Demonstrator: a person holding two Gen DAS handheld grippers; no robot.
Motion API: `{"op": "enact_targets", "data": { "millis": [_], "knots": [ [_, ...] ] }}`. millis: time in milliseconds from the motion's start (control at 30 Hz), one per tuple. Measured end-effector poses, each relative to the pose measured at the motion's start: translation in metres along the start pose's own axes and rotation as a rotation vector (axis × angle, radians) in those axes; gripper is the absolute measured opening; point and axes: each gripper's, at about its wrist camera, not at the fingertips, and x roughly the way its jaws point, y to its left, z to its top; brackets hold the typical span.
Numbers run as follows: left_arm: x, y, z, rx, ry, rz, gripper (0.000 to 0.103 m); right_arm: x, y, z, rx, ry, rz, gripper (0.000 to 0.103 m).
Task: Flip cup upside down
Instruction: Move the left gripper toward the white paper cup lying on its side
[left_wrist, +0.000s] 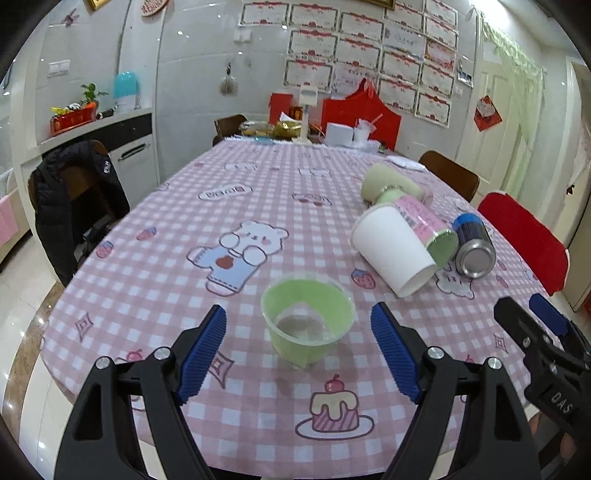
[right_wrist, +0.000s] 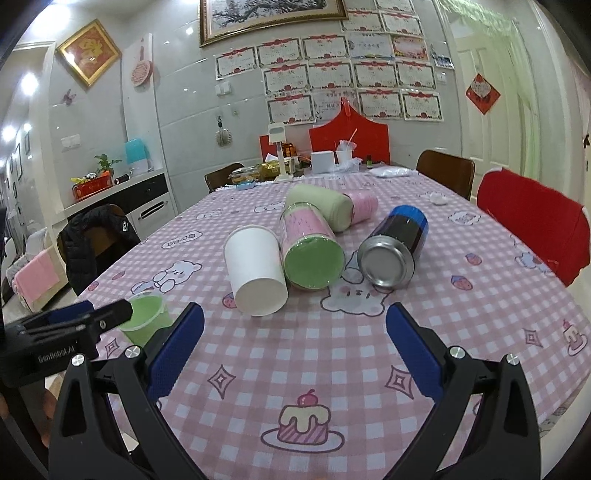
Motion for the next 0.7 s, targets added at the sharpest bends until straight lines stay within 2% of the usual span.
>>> {"op": "enact_targets", "data": {
  "millis": [267, 500, 700],
  "knots": [
    [0.012, -0.007, -0.001, 0.013, 0.032, -0.005, 0.080, 0.011, -0.007, 0.002, 0.037, 0.008, -0.006, 0.095],
    [0.017, -0.029, 0.027, 0.024, 0.005, -0.050, 0.080, 0.017, -0.018, 0.012, 0.061, -0.007, -0.029, 0.095],
    [0.043, -0.054, 0.053, 0.007, 0.050, -0.097, 0.080, 0.021, -0.033, 0.025, 0.090, -0.043, -0.074, 0.095]
  ]
}}
